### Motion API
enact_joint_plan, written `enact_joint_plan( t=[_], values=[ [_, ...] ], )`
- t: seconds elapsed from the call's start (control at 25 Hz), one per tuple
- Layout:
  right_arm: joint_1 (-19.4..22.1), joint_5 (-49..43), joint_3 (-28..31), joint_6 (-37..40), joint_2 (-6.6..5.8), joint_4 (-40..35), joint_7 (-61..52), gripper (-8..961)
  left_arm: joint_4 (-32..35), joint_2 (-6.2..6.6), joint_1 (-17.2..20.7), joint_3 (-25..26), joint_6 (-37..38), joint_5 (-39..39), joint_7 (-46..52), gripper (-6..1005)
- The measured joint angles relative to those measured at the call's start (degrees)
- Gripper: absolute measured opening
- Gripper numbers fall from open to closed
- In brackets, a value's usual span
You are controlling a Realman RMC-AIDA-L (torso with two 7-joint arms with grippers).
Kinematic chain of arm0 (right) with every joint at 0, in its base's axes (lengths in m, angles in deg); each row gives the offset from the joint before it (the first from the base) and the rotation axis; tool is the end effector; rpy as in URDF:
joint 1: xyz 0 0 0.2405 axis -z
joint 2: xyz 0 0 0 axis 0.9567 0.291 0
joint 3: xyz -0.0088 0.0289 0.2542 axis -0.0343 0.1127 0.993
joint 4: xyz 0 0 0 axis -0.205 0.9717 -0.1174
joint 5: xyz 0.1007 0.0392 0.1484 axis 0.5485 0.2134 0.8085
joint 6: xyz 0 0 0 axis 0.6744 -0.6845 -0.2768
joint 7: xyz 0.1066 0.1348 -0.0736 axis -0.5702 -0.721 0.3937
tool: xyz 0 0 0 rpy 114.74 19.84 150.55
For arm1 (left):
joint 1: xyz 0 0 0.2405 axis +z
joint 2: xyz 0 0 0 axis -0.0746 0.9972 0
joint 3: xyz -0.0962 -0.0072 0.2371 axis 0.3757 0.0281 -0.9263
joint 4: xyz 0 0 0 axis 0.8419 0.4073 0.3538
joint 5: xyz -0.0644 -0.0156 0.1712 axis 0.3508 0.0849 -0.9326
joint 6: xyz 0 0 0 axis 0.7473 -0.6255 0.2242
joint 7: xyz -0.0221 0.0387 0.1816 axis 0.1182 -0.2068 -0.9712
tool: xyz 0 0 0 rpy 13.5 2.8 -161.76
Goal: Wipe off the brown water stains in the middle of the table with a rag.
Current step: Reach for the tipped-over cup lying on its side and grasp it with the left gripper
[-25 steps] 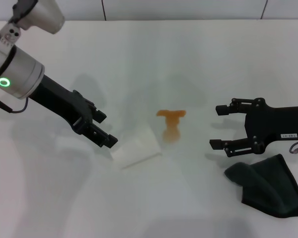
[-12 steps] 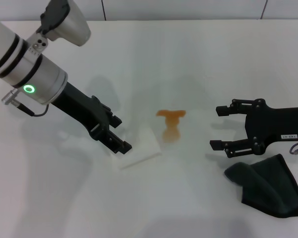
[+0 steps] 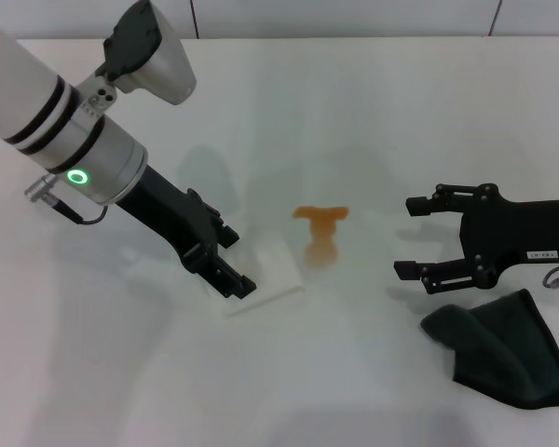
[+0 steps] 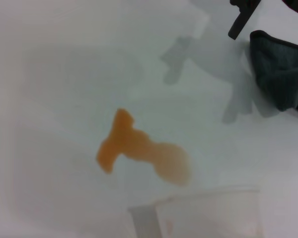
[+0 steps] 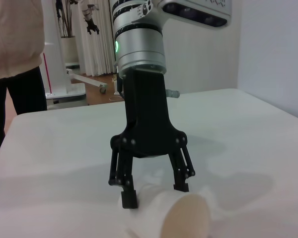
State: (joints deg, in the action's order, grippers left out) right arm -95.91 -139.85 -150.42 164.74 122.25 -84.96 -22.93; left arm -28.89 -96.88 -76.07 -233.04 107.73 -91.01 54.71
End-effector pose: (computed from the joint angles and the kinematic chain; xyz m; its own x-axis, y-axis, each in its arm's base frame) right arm 0.2259 0.3088 -0.0385 0.9233 -0.1059 -0.3692 -0.1971 -0.9557 -0.2188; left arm -0.1861 0.3579 -0.0805 0.9122 0.3413 -0.2269 0.3566 -0.9338 0.0291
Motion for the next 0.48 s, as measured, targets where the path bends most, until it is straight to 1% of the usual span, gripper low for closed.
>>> enact_joint_plan(
  t=[0.48],
  values=[
    [0.2, 0.0, 0.0, -0.1, 0.00, 0.0, 0.0, 858, 4.1, -0.13, 0.1, 0.0, -4.0, -0.7, 0.0, 836]
  ],
)
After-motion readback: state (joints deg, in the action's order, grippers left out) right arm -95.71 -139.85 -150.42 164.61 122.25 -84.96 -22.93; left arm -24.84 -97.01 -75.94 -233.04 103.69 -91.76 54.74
